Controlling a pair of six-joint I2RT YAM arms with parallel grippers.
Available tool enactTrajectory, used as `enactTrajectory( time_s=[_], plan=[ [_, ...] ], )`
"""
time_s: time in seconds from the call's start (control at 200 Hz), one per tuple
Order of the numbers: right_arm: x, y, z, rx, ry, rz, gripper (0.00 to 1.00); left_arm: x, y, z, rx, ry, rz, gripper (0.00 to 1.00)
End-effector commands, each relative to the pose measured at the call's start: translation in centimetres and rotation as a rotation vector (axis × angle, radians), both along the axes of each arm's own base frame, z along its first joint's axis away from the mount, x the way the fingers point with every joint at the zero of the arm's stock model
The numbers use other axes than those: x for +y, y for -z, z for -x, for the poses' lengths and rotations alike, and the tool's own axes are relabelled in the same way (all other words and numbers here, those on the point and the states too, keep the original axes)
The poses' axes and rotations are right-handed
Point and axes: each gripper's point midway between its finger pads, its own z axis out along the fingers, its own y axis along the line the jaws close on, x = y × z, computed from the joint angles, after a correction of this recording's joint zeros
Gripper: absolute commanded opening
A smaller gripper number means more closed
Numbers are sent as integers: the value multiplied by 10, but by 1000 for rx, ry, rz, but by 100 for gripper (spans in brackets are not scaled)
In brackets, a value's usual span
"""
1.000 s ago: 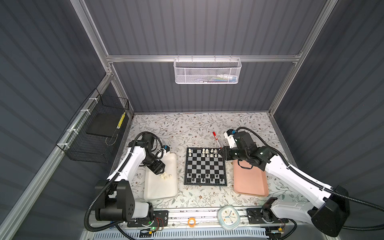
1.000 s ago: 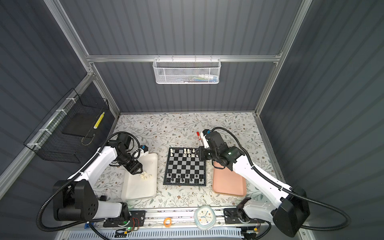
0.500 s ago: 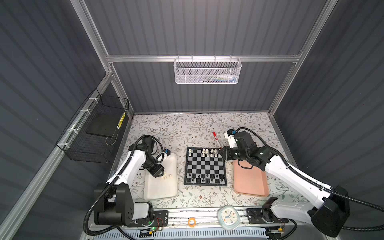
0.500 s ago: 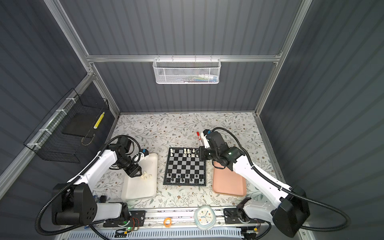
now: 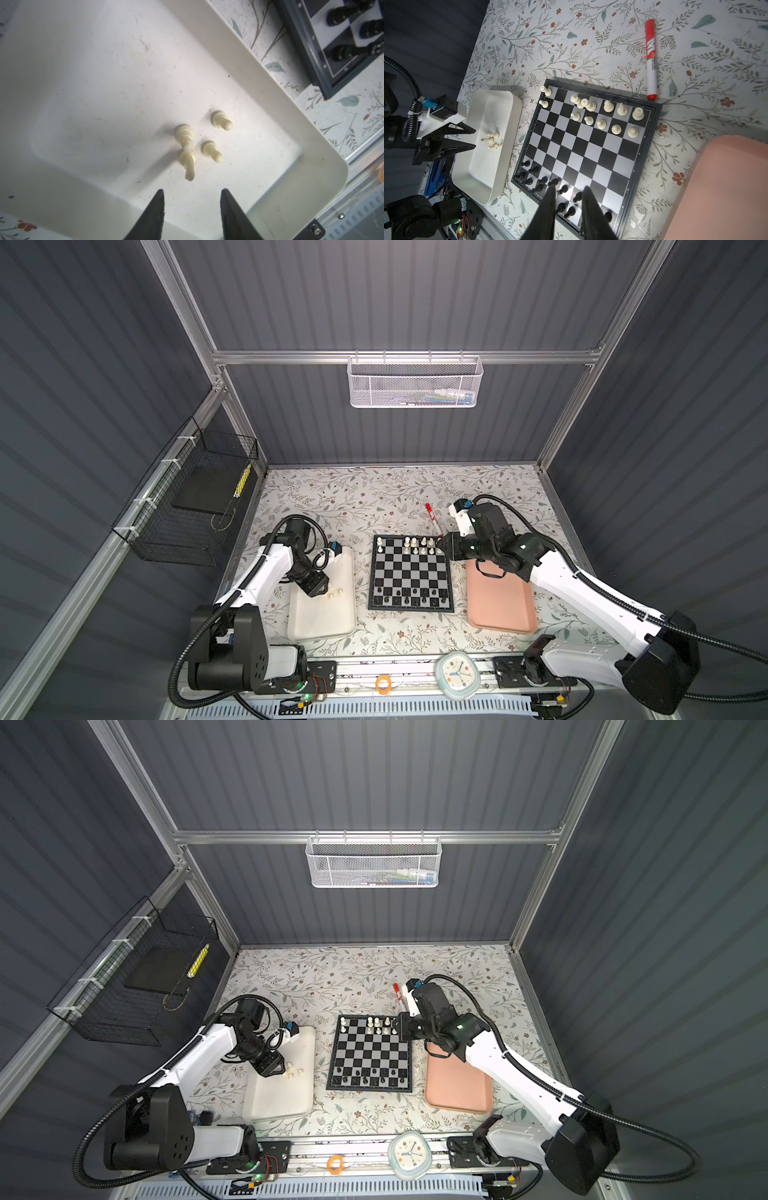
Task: Set up the chess pieces on the board
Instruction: 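Lower the left gripper toward a white pawn in the white tray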
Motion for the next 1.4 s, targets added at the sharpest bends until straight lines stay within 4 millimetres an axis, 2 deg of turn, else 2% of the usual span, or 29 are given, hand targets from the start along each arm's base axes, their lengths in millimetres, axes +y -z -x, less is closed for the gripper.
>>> enactTrajectory(
  time_s=[0.0, 0.475, 0.71, 1.396],
  plan=[
    [-1, 0, -1, -3, -5, 6, 25, -2, 4, 4, 3, 17, 20, 44],
    [1, 1, -3, 1, -9, 12, 25, -2, 15, 11, 42, 41, 19, 42],
    [0, 4, -1, 6, -5, 10, 25, -1, 20, 13, 45, 46, 14, 38],
    [1, 7, -2, 13, -2, 7, 25, 1, 26, 7, 21, 46, 4, 34]
  ],
)
